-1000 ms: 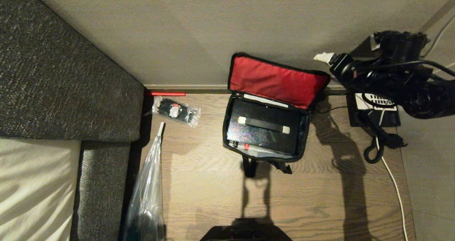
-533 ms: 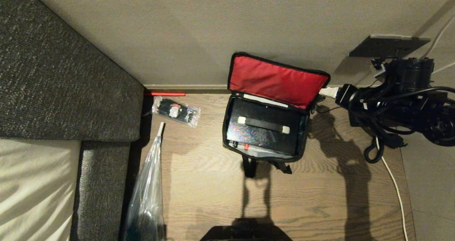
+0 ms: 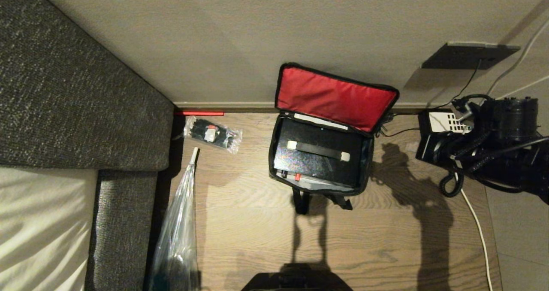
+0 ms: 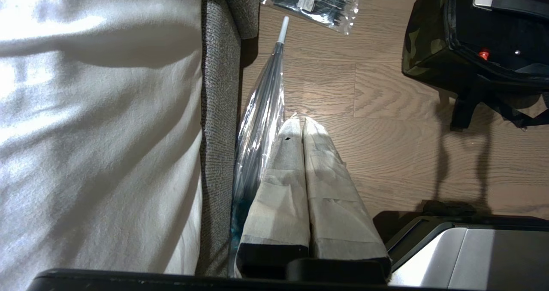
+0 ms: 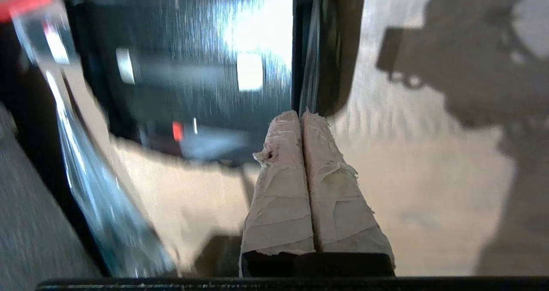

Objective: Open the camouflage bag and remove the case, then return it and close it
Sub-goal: Open the top of the storage box

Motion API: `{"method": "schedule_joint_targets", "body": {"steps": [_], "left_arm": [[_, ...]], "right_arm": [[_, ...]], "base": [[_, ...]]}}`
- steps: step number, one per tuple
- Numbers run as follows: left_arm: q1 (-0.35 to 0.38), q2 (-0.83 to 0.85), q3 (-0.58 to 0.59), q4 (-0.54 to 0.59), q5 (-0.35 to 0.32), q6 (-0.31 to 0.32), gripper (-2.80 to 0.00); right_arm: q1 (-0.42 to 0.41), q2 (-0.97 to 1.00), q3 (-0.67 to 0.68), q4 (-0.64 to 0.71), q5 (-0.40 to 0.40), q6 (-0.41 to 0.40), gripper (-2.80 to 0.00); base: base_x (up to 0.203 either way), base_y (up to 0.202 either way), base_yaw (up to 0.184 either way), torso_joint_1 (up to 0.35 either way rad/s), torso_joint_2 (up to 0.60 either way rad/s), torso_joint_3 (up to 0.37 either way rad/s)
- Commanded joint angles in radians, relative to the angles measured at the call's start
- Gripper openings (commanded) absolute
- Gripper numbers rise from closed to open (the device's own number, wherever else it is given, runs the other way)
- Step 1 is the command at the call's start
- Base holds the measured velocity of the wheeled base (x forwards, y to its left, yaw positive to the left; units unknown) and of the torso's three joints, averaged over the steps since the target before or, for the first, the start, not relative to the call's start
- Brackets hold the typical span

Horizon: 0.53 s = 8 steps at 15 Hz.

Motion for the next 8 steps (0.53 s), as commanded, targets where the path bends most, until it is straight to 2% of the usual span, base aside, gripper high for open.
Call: {"method": "schedule_joint_targets", "body": {"steps": [1, 3, 8], "left_arm": [[0.0, 0.0, 0.0, 0.0, 0.0, 0.0, -2.8], [0.0, 0.0, 0.0, 0.0, 0.0, 0.0, -2.8], [0.0, 0.0, 0.0, 0.0, 0.0, 0.0, -2.8]], "right_arm": [[0.001, -0.132, 0.09, 0.043, 0.001, -0.033, -2.8], [0.001, -0.231, 0.141, 0.131, 0.0, -0.089, -2.8], [-0.008, -0.566, 0.19, 0.467, -0.004, -0.187, -2.8]], "base": [[0.0, 0.0, 0.0, 0.0, 0.0, 0.0], [0.0, 0.0, 0.0, 0.0, 0.0, 0.0], [0.0, 0.0, 0.0, 0.0, 0.0, 0.0]]}}
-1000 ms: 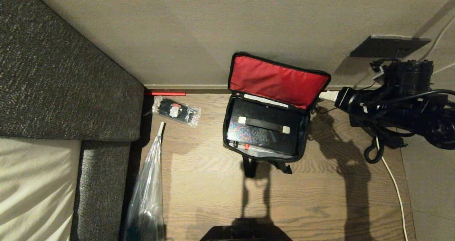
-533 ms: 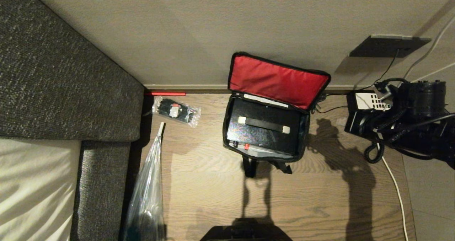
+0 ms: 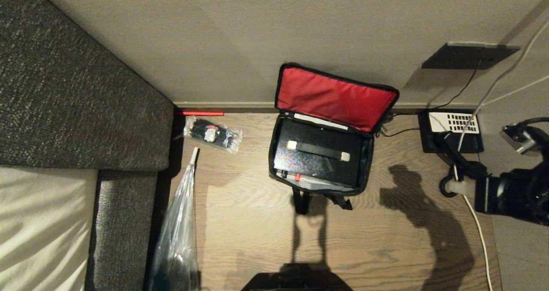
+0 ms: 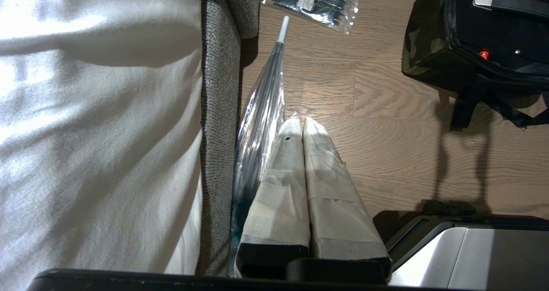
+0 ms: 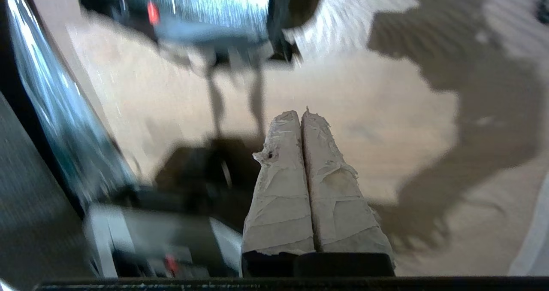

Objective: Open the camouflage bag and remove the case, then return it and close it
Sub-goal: Open the top of the storage box

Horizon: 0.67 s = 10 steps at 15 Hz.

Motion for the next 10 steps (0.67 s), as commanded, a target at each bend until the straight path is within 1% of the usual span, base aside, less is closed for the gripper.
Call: {"method": "schedule_joint_targets", "body": {"steps": [1, 5, 8, 10], "left_arm": [[0.0, 0.0, 0.0, 0.0, 0.0, 0.0, -2.8], [0.0, 0.0, 0.0, 0.0, 0.0, 0.0, -2.8], [0.0, 0.0, 0.0, 0.0, 0.0, 0.0, -2.8], [0.0, 0.0, 0.0, 0.0, 0.0, 0.0, -2.8]], "right_arm": [[-0.021, -0.216, 0.047, 0.108, 0.001, -0.024, -2.8], [-0.063, -0.472, 0.161, 0.178, -0.007, -0.054, -2.8], [-0.073, -0.635, 0.206, 0.283, -0.013, -0.096, -2.8], [-0.084, -0.749, 0.23, 0.326, -0.037, -0.135, -2.8]], "base": [[0.0, 0.0, 0.0, 0.0, 0.0, 0.0], [0.0, 0.0, 0.0, 0.0, 0.0, 0.0], [0.0, 0.0, 0.0, 0.0, 0.0, 0.0], [0.0, 0.0, 0.0, 0.0, 0.0, 0.0]]}}
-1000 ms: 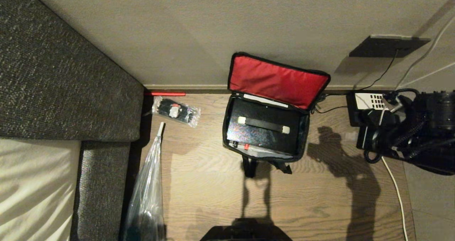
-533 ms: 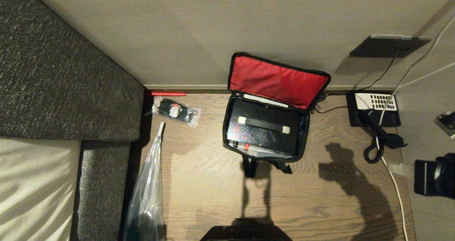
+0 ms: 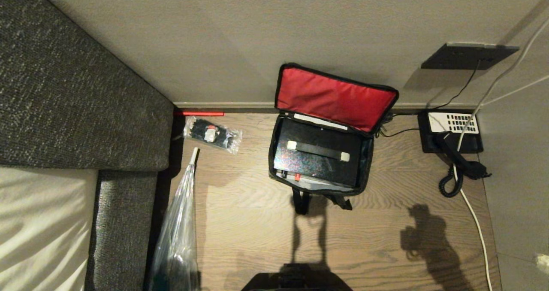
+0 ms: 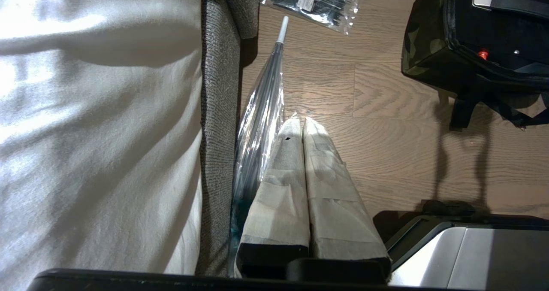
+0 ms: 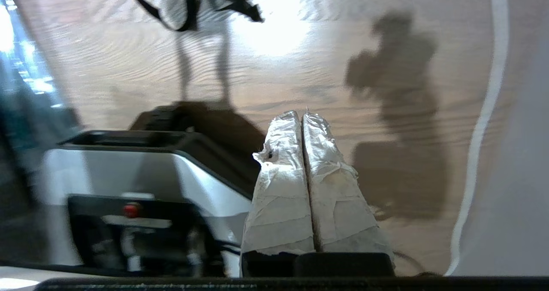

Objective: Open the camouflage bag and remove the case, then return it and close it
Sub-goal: Open the top of the storage box

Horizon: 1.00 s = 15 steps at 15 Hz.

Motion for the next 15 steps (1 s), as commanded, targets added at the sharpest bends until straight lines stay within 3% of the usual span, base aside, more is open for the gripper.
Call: {"method": "schedule_joint_targets", "body": {"steps": [1, 5, 10, 15], "left_arm": [[0.0, 0.0, 0.0, 0.0, 0.0, 0.0, -2.8], [0.0, 0.0, 0.0, 0.0, 0.0, 0.0, -2.8], [0.0, 0.0, 0.0, 0.0, 0.0, 0.0, -2.8], [0.0, 0.0, 0.0, 0.0, 0.0, 0.0, -2.8]], "right_arm": [[-0.012, -0.192, 0.071, 0.021, -0.018, -0.044, -2.8], [-0.049, -0.37, 0.296, -0.033, -0.035, -0.083, -2.8], [-0.053, -0.606, 0.39, -0.185, -0.075, -0.072, -2.8], [-0.052, -0.628, 0.399, -0.206, -0.087, -0.033, -2.8]], "base": [[0.0, 0.0, 0.0, 0.0, 0.0, 0.0], [0.0, 0.0, 0.0, 0.0, 0.0, 0.0], [0.0, 0.0, 0.0, 0.0, 0.0, 0.0], [0.0, 0.0, 0.0, 0.0, 0.0, 0.0]]}}
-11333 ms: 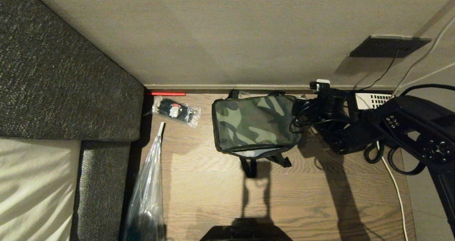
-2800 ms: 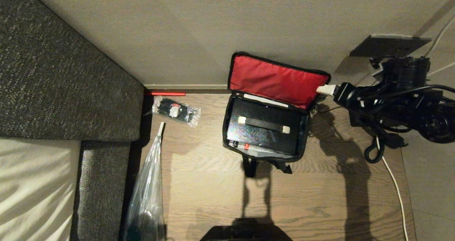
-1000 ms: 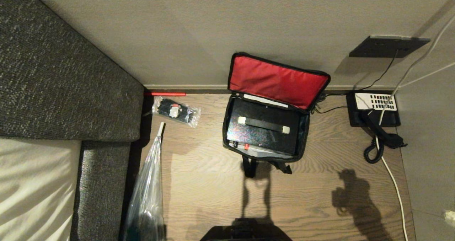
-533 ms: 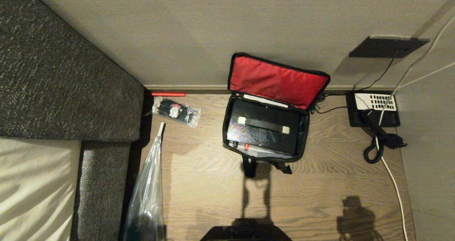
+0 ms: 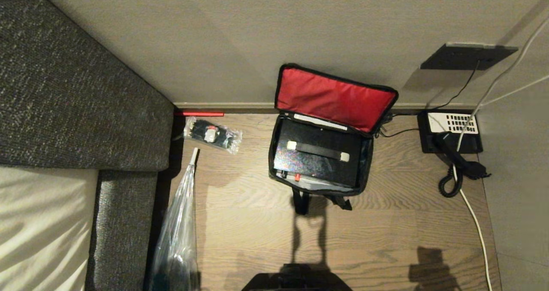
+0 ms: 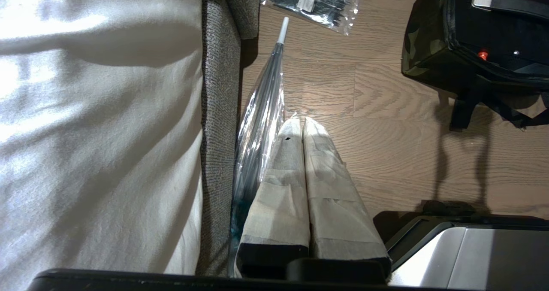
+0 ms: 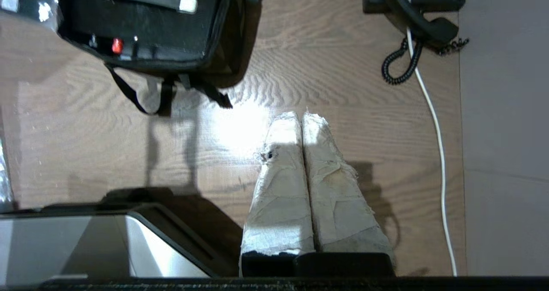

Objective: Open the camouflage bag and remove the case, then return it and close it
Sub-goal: Open the top of the storage box

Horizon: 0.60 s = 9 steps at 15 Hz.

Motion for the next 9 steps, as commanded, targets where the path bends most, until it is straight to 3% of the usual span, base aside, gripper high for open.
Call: {"method": "schedule_joint_targets", "body": {"steps": [1, 9], "left_arm": [[0.0, 0.0, 0.0, 0.0, 0.0, 0.0, -2.8], [0.0, 0.0, 0.0, 0.0, 0.0, 0.0, -2.8]], "right_arm": [[0.001, -0.015, -0.001, 0.005, -0.001, 0.004, -2.8], [0.001, -0.016, 0.001, 0.004, -0.001, 0.002, -2.8]], "base": [[0.0, 0.0, 0.0, 0.0, 0.0, 0.0], [0.0, 0.0, 0.0, 0.0, 0.0, 0.0]]}}
